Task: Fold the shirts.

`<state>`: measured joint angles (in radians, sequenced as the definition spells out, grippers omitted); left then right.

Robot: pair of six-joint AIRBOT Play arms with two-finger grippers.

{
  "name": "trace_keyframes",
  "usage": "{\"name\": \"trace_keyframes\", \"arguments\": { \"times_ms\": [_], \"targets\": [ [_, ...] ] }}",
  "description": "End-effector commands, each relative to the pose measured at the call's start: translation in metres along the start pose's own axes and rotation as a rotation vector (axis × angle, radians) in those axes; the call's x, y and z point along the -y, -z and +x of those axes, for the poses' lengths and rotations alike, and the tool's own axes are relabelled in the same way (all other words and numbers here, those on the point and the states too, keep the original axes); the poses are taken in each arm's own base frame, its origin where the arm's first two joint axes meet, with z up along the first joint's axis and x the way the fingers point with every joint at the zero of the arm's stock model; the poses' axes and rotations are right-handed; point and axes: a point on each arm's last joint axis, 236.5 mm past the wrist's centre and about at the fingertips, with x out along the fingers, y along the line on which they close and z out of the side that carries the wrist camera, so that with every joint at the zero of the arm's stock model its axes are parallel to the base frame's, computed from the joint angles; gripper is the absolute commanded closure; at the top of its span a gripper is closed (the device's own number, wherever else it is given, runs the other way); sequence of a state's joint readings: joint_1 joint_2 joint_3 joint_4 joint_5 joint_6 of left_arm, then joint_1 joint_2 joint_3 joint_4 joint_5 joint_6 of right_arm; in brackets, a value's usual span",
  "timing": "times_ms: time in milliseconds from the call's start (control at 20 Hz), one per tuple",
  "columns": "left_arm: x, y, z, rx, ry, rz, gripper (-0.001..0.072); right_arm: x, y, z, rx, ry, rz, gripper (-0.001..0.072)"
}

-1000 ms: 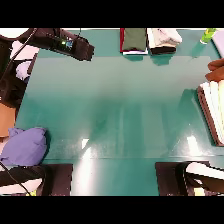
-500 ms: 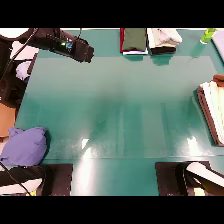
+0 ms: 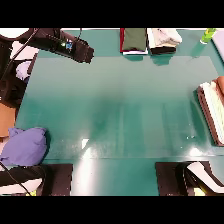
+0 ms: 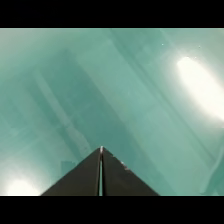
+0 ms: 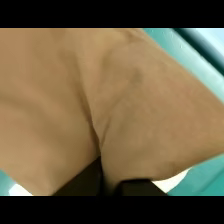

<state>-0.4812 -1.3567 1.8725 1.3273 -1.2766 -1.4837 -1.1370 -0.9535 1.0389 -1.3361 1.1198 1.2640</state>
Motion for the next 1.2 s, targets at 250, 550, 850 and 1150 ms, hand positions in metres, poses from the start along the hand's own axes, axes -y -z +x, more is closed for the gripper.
{"name": "trace_keyframes", "arguments": {
  "times_ms": [250, 550, 850, 1150],
  "targets": [
    [0.000, 0.002, 0.000, -0.006, 0.001, 0.000, 0.0685, 0.028, -0.028, -0.022, 0.091, 0.048, 0.032, 0.0020],
    [-0.002, -0.003, 0.000, 0.012, -0.008, 0.002, 0.0684, -0.214, -0.045, -0.059, 0.155, -0.571, -0.149, 0.0021],
    [-0.011, -0.008, 0.000, 0.033, -0.043, 0.010, 0.0684, -0.401, 0.105, -0.097, -0.037, -0.916, -0.575, 0.0060],
    [-0.011, -0.008, 0.000, 0.035, -0.043, 0.010, 0.0684, -0.463, 0.220, -0.123, -0.193, -1.053, -0.817, 0.0693]
  ]
}}
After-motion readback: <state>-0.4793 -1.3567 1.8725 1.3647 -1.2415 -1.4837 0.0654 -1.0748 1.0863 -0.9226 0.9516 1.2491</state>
